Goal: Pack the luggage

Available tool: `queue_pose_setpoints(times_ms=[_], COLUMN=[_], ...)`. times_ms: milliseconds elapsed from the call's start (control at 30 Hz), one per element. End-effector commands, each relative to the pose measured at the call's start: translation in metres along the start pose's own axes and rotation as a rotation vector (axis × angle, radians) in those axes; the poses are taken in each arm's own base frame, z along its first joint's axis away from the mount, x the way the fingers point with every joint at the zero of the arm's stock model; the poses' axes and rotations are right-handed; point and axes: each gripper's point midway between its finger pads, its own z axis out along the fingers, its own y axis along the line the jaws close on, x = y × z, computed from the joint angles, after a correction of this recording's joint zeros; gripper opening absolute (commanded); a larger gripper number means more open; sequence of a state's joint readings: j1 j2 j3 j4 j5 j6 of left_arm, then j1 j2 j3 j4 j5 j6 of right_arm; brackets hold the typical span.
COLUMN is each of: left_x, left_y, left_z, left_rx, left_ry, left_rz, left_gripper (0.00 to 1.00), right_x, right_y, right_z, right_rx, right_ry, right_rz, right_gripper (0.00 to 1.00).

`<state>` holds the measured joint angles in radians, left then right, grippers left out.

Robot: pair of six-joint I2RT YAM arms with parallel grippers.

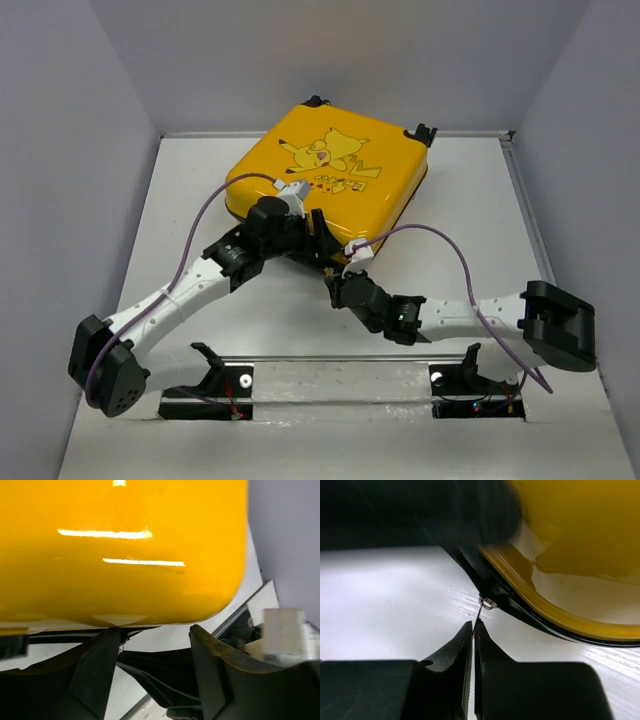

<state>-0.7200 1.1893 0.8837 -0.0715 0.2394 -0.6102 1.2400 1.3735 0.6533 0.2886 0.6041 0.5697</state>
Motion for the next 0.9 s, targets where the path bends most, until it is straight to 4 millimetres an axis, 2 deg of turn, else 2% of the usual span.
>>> queue_pose_setpoints(times_ms=[0,33,133,167,200,233,267,300,333,367,400,433,467,500,533,567,600,633,667,700,733,767,800,833,867], left_x=[-0.126,-0.152,-0.191,-0.206,-0.216,-0.228,-0.240,-0.248,-0.260,-0.267,-0.270,-0.279,-0.282,-0.281,-0.288,-0.284,-0.284,-0.290,-0.286,-0.287,-0.288,-0.290,-0.284,-0.283,-0.278], left_y=[-0.032,-0.024,0.000,0.030,0.044,0.050,0.078,0.090,0.098,0.122,0.127,0.134,0.142,0.159,0.159,0.174,0.173,0.170,0.178,0.180,0.178,0.173,0.172,0.170,0.169], left_z=[-0.070,-0.086,-0.109,-0.110,-0.113,-0.119,-0.122,-0.126,-0.135,-0.135,-0.129,-0.134,-0.128,-0.111,-0.109,-0.090,-0.081,-0.078,-0.062,-0.055,-0.048,-0.035,-0.027,-0.019,-0.010], left_rx=[0.042,0.014,-0.089,-0.179,-0.223,-0.247,-0.325,-0.380,-0.434,-0.505,-0.513,-0.531,-0.541,-0.560,-0.558,-0.563,-0.531,-0.512,-0.492,-0.477,-0.449,-0.384,-0.347,-0.303,-0.269], left_ry=[-0.372,-0.421,-0.470,-0.483,-0.494,-0.511,-0.522,-0.539,-0.569,-0.572,-0.557,-0.563,-0.545,-0.500,-0.492,-0.438,-0.407,-0.400,-0.355,-0.342,-0.328,-0.307,-0.279,-0.268,-0.248], left_rz=[0.117,0.130,0.137,0.130,0.121,0.121,0.110,0.108,0.109,0.090,0.093,0.095,0.093,0.079,0.087,0.074,0.079,0.089,0.081,0.083,0.082,0.084,0.073,0.069,0.047], left_gripper=[0.79,0.85,0.92,0.95,0.96,0.97,0.98,0.99,0.99,0.99,0.99,0.99,0.99,0.99,0.99,0.99,0.99,0.99,0.99,0.99,0.99,0.99,0.99,0.99,0.99], right_x=[-0.038,-0.040,-0.033,-0.021,-0.023,-0.011,-0.008,-0.008,-0.009,-0.013,-0.018,-0.029,-0.039,-0.049,-0.064,-0.084,-0.097,-0.116,-0.134,-0.150,-0.159,-0.179,-0.187,-0.192,-0.205], right_y=[0.078,0.083,0.087,0.079,0.080,0.070,0.064,0.057,0.041,0.033,0.024,0.008,-0.003,-0.014,-0.032,-0.043,-0.054,-0.081,-0.085,-0.102,-0.105,-0.124,-0.141,-0.143,-0.168], right_z=[-0.003,-0.004,-0.010,-0.012,-0.021,-0.025,-0.031,-0.037,-0.050,-0.057,-0.064,-0.077,-0.081,-0.084,-0.084,-0.093,-0.095,-0.092,-0.094,-0.092,-0.089,-0.080,-0.074,-0.067,-0.062], right_rx=[-0.184,-0.210,-0.254,-0.235,-0.255,-0.228,-0.216,-0.192,-0.158,-0.134,-0.108,-0.071,-0.048,-0.022,0.027,0.035,0.055,0.115,0.098,0.151,0.132,0.166,0.222,0.193,0.233], right_ry=[-0.111,-0.119,-0.080,-0.040,-0.017,0.034,0.057,0.070,0.092,0.089,0.083,0.063,0.042,0.021,-0.020,-0.065,-0.096,-0.143,-0.159,-0.201,-0.187,-0.194,-0.209,-0.187,-0.216], right_rz=[0.171,0.186,0.207,0.194,0.215,0.185,0.183,0.190,0.176,0.177,0.182,0.193,0.207,0.221,0.242,0.265,0.275,0.281,0.272,0.298,0.275,0.285,0.300,0.304,0.333], right_gripper=[0.07,0.07,0.07,0.22,0.35,0.59,0.68,0.75,0.86,0.91,0.94,1.00,1.00,1.00,1.00,1.00,1.00,1.00,1.00,1.00,1.00,1.00,1.00,1.00,1.00])
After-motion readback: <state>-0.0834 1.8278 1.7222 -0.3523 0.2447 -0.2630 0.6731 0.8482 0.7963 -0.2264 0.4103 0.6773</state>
